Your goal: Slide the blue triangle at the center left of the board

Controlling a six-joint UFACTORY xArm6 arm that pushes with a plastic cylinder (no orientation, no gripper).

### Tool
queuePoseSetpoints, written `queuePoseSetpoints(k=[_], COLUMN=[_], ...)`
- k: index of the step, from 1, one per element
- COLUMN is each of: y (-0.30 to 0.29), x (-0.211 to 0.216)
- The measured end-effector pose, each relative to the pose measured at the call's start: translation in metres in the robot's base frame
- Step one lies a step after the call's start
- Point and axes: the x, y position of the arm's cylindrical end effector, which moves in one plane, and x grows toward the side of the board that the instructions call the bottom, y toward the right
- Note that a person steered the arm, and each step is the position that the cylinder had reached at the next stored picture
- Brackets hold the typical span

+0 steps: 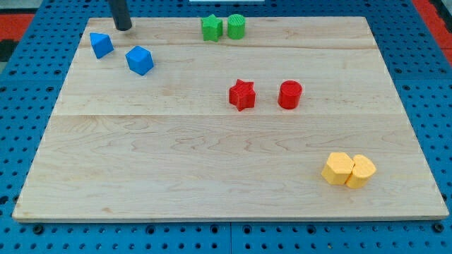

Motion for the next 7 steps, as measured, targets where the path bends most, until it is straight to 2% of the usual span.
queuePoseSetpoints(k=[5,7], y=[-0.023,-0.021], x=[0.034,0.099])
